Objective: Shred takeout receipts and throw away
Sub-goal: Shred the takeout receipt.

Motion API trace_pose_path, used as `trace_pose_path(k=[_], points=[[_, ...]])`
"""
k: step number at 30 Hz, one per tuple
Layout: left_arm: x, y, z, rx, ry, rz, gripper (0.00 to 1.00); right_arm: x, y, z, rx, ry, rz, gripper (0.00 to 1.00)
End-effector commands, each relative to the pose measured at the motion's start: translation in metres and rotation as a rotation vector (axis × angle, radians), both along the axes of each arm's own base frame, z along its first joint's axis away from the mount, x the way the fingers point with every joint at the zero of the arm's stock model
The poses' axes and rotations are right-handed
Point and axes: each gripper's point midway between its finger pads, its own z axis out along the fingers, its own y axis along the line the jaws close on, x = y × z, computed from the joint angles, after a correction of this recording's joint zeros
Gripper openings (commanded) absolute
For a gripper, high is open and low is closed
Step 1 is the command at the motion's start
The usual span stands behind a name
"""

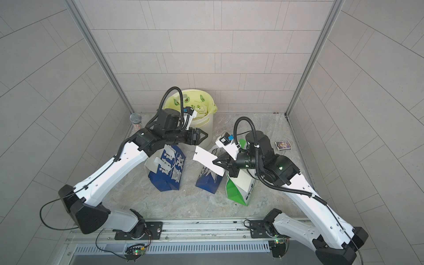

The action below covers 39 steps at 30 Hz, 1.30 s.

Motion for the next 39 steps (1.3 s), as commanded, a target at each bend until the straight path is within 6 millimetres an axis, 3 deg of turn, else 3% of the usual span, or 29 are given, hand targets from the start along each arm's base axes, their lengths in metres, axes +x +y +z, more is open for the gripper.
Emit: trace_pose_path(k=[1,6,16,21,30,34,39], points=[[-0.006,0.016,0.062,-0.091,-0.145,0.017,0.71,0.008,-0.003,0.016,0.055,-0.052,-0.014,0.00],[-0.024,0.015,0.102,-0.267,-0.173,-0.095,0.78,0.017,-0.003,0.035,0.118,-0.072,-0.025,0.00],[-0.057,-0.018,0.119,-0.509,-0.079,-0.380,0.82,0.023,0.007,0.073,0.268,-0.109,0.000,0.00],[-0.067,-0.021,0.123,-0.548,-0.076,-0.445,0.63,0.032,0.013,0.086,0.354,-0.077,-0.007,0.00],[-0.067,-0.023,0.125,-0.570,-0.057,-0.459,0.00,0.041,0.019,0.087,0.367,-0.034,-0.009,0.00],[-0.057,-0.019,0.118,-0.531,-0.070,-0.379,0.00,0.050,0.014,0.084,0.333,-0.058,-0.069,0.00],[-0.003,0.017,0.075,-0.307,-0.010,0.043,0.00,0.070,-0.006,0.071,0.112,-0.269,-0.252,0.00]])
